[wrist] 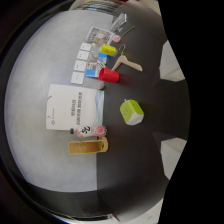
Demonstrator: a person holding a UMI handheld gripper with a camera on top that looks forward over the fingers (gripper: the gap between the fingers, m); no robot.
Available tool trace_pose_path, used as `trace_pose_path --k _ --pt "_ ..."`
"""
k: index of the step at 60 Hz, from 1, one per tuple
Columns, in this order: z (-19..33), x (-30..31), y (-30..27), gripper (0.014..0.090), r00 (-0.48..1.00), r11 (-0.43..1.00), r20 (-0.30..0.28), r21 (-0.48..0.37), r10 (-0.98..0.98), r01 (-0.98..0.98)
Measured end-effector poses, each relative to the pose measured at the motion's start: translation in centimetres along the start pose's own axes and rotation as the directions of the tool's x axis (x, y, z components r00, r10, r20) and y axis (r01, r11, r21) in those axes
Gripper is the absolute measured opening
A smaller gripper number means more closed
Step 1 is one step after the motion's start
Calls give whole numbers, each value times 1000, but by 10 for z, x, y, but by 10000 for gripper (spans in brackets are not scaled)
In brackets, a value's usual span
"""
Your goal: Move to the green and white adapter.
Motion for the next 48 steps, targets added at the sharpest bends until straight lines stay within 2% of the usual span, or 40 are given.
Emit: trace_pose_path --k 21,48 --pt "92 -10 -16 853 1000 998 -14 -58 17 -18" --pt "108 -7 -11 849 999 997 -34 -76 16 -19"
